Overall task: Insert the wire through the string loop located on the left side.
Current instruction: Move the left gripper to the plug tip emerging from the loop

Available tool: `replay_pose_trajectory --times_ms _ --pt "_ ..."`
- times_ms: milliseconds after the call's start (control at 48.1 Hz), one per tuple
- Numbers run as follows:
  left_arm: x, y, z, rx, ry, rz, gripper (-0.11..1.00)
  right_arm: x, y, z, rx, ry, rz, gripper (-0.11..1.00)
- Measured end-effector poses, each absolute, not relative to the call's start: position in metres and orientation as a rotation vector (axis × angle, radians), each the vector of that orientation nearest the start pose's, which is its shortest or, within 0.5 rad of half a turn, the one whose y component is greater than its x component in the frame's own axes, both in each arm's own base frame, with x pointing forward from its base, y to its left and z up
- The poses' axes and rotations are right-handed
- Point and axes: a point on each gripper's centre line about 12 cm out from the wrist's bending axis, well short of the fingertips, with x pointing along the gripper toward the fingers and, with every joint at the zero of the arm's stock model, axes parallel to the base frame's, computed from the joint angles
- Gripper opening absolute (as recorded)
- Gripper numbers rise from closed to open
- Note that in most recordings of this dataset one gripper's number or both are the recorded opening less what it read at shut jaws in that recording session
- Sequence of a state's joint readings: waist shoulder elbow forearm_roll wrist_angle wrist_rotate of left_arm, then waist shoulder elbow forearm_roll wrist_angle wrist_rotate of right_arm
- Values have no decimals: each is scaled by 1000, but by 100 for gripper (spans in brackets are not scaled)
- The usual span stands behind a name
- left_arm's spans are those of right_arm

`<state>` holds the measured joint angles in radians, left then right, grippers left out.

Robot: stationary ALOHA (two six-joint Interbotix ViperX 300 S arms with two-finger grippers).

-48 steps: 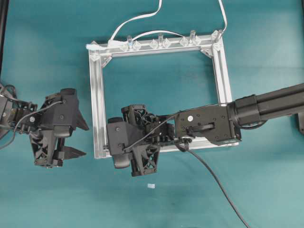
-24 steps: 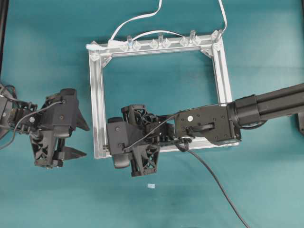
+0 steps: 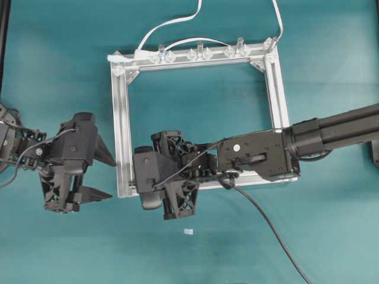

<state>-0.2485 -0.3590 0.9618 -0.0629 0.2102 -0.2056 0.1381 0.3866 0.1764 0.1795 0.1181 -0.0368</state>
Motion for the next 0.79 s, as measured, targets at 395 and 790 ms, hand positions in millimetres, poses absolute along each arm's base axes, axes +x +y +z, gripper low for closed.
replay_pose_trajectory --times_ms 395,790 --pt "296 -76 137 -144 896 -121 87 509 73 147 94 690 105 24" --pt "307 -79 128 -143 902 -118 87 509 73 147 94 690 105 24"
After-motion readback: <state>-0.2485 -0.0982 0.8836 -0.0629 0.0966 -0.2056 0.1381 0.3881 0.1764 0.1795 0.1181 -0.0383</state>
